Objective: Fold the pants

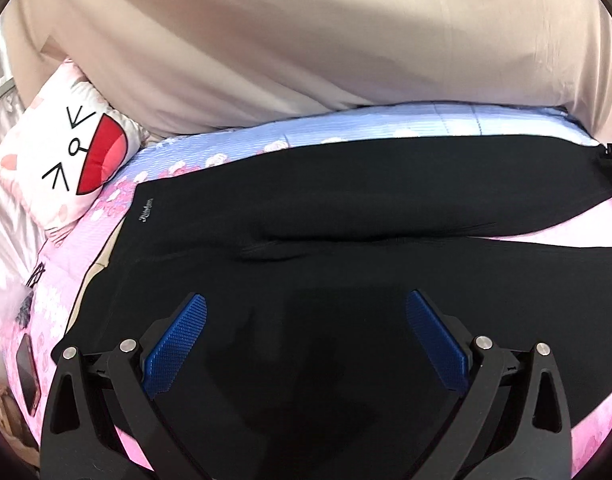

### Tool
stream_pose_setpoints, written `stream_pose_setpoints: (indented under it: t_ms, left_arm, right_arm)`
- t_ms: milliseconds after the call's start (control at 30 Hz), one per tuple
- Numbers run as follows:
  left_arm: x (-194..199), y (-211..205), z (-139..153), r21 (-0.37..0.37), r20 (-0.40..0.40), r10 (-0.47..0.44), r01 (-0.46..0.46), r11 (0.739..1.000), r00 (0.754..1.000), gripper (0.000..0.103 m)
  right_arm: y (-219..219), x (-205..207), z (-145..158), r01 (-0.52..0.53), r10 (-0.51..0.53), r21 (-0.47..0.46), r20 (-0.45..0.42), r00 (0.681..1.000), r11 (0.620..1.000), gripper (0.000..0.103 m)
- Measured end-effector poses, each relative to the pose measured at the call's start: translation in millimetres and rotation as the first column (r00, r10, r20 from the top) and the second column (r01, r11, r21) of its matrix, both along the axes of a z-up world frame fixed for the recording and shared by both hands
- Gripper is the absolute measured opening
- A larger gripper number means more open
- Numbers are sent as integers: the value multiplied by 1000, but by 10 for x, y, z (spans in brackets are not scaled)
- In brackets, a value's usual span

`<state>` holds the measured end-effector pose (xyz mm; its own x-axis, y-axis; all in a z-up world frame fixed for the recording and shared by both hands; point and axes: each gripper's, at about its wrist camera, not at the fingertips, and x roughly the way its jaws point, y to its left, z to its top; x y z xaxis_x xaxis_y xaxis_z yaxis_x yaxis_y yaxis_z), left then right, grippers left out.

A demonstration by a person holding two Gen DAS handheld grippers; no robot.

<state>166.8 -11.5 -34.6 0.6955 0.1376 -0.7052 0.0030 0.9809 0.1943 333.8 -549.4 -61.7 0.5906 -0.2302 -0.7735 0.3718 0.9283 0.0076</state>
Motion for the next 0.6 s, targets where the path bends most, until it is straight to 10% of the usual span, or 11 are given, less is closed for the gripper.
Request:
stream_pose_setpoints:
  t_ms: [100, 233, 600]
  left_arm:
    - [149, 104, -24, -47, -37, 0, -2, 999, 999, 98]
    - [469, 578, 90, -124, -41, 88, -92, 988, 995, 98]
    - [2031, 2488, 83, -178, -102, 362, -375, 910, 927, 98]
  right_arm:
    - [5, 81, -86, -14, 14, 18, 0, 1000, 1000, 66]
    - [59, 59, -57, -45, 45, 22, 16, 999, 999, 13]
    - [258, -316, 74, -50, 50, 11, 54, 997, 999, 11]
